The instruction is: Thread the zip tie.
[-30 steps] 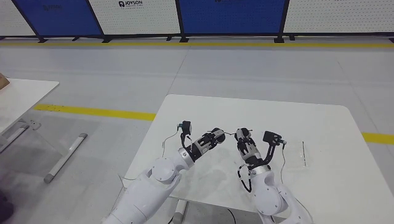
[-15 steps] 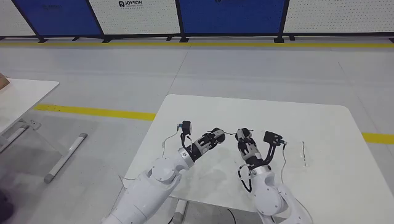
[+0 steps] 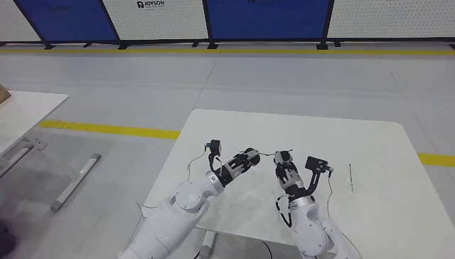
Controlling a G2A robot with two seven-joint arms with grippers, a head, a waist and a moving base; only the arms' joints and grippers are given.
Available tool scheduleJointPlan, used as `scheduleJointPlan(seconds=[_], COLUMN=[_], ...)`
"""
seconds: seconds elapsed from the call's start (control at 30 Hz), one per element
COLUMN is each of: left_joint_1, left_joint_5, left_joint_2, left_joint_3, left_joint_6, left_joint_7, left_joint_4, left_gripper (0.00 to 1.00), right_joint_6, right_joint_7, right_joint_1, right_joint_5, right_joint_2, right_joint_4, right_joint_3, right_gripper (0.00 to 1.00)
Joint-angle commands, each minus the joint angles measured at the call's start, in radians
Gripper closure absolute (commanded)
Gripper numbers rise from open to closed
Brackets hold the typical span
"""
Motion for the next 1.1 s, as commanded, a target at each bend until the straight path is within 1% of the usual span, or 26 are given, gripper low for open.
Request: scheduleJointPlan(seconds=[0.0, 0.57, 0.87, 0.9, 0.97, 1.0, 1.07], left_joint_1=[0.0, 0.0, -0.001, -0.001, -0.001, -0.001, 0.0], left_joint_5=[0.0, 0.0, 0.023, 0.027, 0.03, 0.032, 0.039], left_joint_2=[0.0, 0.0, -0.001, -0.001, -0.001, -0.001, -0.001], left_joint_3=[0.0, 0.0, 0.006, 0.007, 0.007, 0.007, 0.006], left_joint_6=[0.0, 0.0, 0.022, 0.023, 0.024, 0.024, 0.023], left_joint_7=[0.0, 0.0, 0.018, 0.02, 0.022, 0.023, 0.034], left_joint_4=[0.0, 0.0, -0.012, -0.013, -0.014, -0.014, -0.014], left_gripper=[1.0, 1.0, 1.0, 0.57, 0.5, 0.42, 0.48], right_joint_6=[0.002, 0.007, 0.008, 0.007, 0.007, 0.008, 0.01], right_joint_7=[-0.002, 0.027, 0.033, 0.033, 0.028, 0.026, 0.025], right_joint_1=[-0.002, 0.018, 0.021, 0.021, 0.02, 0.019, 0.019], right_joint_5=[-0.002, -0.024, -0.028, -0.029, -0.03, -0.03, -0.029], right_joint_2=[0.0, -0.005, -0.007, -0.007, -0.007, -0.007, -0.008], right_joint_4=[-0.004, 0.009, 0.013, 0.013, 0.012, 0.011, 0.011], right_joint_3=[0.004, -0.004, -0.002, -0.001, 0.0, 0.001, 0.002], right_gripper=[1.0, 1.0, 1.0, 1.0, 1.0, 1.0, 1.0])
